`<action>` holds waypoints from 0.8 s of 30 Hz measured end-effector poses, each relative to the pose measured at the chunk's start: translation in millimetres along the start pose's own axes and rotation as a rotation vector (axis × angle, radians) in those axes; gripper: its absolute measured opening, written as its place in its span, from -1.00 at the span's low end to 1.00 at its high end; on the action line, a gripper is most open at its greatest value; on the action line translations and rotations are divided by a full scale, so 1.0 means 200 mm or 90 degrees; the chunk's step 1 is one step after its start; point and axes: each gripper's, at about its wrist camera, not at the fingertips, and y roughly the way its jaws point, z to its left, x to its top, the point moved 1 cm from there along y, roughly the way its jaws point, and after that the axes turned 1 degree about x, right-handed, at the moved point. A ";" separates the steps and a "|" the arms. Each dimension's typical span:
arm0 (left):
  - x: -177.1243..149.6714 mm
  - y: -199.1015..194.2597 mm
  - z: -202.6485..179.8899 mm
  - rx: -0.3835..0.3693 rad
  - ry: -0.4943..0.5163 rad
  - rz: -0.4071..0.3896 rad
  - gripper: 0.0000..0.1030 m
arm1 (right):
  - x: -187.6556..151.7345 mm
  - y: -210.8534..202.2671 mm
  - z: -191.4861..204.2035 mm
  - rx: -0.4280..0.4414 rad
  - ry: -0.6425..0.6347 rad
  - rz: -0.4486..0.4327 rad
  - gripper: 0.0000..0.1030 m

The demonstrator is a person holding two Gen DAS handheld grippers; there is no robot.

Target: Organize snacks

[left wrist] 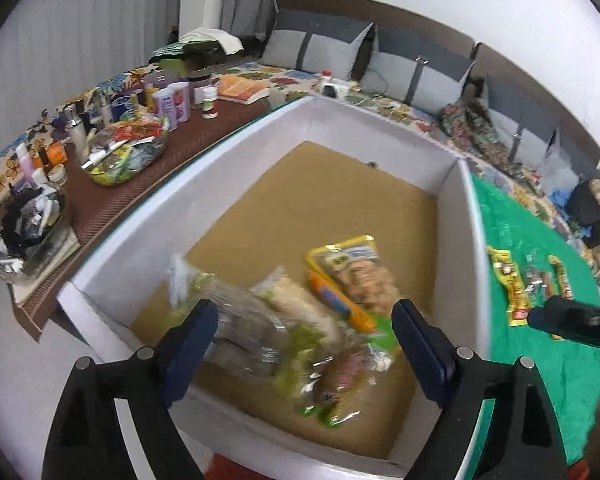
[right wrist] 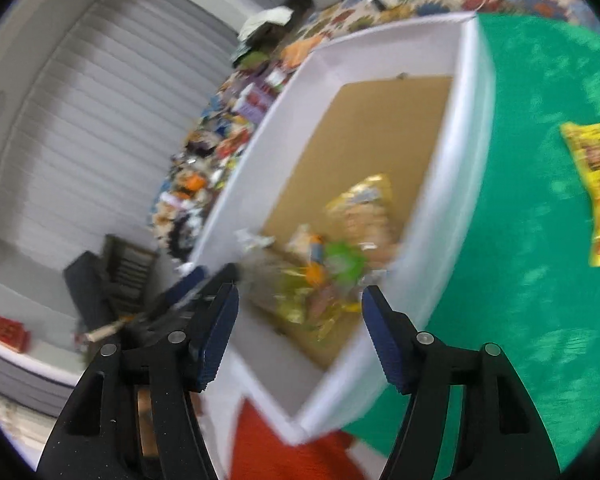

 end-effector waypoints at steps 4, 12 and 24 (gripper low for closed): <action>-0.04 -0.08 -0.26 -0.073 0.031 -0.023 0.83 | -0.10 -0.22 -0.23 -0.173 -0.078 -0.075 0.40; -0.24 -0.01 -1.05 -0.201 0.148 0.021 0.99 | -0.52 -0.74 -1.12 -0.515 -0.025 -0.122 0.40; -0.54 0.61 -1.59 -0.094 0.259 0.110 0.99 | -0.67 -1.23 -1.70 -0.618 0.125 -0.195 0.49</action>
